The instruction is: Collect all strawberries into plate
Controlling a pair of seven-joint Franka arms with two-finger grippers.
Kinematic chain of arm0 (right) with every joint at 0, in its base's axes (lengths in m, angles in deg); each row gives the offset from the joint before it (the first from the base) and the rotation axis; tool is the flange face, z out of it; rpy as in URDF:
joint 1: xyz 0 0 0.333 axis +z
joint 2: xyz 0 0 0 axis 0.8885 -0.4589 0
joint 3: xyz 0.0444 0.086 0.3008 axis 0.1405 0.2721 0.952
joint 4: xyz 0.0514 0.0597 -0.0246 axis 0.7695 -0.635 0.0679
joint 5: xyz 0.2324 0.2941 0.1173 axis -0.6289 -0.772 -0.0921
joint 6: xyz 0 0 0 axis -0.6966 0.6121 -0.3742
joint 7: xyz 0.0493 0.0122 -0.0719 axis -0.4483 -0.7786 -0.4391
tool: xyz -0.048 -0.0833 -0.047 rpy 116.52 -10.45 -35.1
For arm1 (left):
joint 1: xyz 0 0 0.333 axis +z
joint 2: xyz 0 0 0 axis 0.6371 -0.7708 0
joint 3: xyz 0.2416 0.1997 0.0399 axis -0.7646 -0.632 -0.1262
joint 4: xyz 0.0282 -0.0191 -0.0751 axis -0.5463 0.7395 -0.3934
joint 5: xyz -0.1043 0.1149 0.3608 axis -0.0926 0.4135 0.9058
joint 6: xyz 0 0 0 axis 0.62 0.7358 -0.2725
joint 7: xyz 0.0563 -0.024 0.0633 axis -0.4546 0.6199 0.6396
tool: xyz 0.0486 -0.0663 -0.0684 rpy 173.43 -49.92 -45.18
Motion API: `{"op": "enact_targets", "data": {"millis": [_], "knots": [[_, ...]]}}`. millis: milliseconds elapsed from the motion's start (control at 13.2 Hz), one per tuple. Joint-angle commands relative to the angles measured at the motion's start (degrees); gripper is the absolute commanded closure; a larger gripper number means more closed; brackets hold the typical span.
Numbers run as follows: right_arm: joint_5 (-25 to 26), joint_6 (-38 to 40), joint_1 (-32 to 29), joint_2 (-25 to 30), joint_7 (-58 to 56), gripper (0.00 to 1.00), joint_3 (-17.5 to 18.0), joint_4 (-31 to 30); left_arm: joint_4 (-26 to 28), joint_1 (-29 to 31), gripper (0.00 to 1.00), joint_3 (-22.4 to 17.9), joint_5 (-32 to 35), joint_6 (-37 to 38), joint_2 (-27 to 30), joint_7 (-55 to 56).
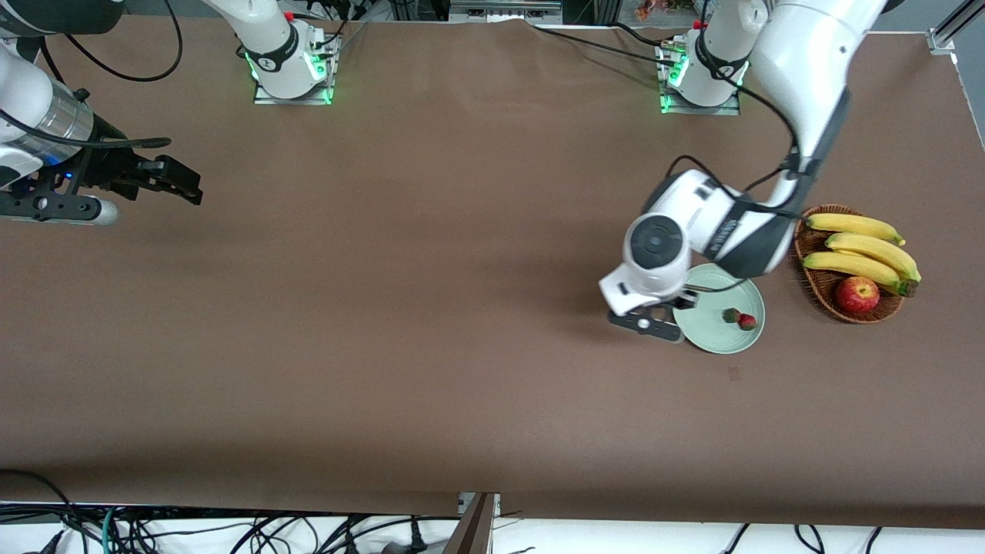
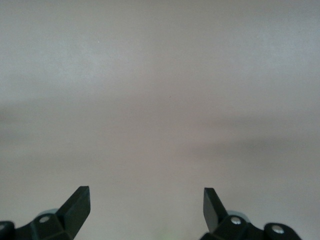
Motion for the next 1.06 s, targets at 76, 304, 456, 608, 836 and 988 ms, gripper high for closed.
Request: {"op": "enact_targets", "data": {"millis": [76,304,456,608,836,988], "knots": [[-1.02,-0.93,-0.39,-0.46,-0.25,0.01,0.22,1.35,1.92,8.04,0.89,0.82,0.65,-0.69,-1.96,-14.41],[-1.02,-0.93,-0.12,-0.37,0.10,0.00,0.39,1.35,2.19,8.49,0.00,0.91,-0.50,-1.49,-2.59,-14.85],[-0.93,-0.67,-0.38,-0.37,0.10,0.00,0.22,1.35,1.23,8.40,0.00,1.17,-0.76,-0.96,-0.93,-14.68],[-0.93,-0.67,-0.47,-0.46,0.10,0.00,0.22,1.26,0.09,8.31,0.00,1.17,-5.65,-0.96,3.89,-14.50],[-0.93,-0.76,-0.38,-0.46,0.10,0.00,0.22,1.35,-6.40,9.36,0.00,0.73,-14.72,4.28,9.79,-14.24],[-0.93,-0.76,-0.38,-0.46,0.10,0.00,0.22,1.35,-12.99,9.89,0.00,0.56,-15.17,12.71,11.21,-12.93]]}}
